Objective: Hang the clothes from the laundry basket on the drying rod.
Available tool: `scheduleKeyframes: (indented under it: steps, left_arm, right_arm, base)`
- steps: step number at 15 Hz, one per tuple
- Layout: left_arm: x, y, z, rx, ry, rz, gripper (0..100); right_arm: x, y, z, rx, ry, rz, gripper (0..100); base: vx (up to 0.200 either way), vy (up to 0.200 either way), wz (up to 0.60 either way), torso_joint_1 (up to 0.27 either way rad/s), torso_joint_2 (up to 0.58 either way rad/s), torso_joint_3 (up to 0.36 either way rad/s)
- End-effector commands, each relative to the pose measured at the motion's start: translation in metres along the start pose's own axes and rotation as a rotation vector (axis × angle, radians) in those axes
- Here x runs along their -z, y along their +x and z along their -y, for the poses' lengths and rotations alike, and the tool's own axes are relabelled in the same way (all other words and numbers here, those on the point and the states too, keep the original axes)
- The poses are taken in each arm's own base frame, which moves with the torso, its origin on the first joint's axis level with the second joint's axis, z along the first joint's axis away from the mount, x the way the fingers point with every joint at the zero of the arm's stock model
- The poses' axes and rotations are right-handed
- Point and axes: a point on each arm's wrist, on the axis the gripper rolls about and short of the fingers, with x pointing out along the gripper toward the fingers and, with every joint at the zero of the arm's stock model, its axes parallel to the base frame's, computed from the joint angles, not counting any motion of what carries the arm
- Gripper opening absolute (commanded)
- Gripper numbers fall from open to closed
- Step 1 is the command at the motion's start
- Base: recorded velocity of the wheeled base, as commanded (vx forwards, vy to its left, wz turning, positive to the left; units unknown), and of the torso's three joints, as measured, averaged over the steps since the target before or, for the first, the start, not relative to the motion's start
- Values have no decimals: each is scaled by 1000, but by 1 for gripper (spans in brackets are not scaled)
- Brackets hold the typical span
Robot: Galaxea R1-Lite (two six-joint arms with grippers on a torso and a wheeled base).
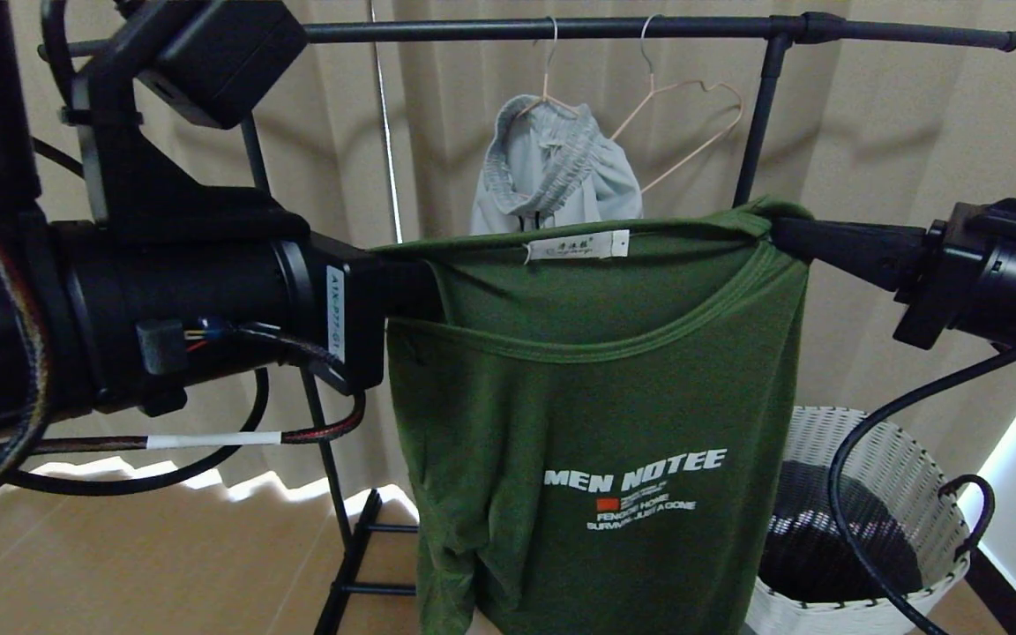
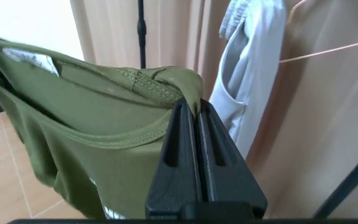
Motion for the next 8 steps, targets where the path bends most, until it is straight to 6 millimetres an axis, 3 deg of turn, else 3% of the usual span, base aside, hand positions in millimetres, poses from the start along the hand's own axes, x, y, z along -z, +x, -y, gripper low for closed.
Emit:
scheduleKeyframes:
  steps: [1,8]
  left_arm:
    - [0,1,0,-2,19,9,0]
    - [-1,16,0,-10,56,48,0]
  right_arm:
    - [3,-2,-1,-4,3,-7,0]
    - [8,-3,-2,-3,8,-20,0]
  base:
    - [0,0,0,0,0,0]
    - [0,0,0,0,0,0]
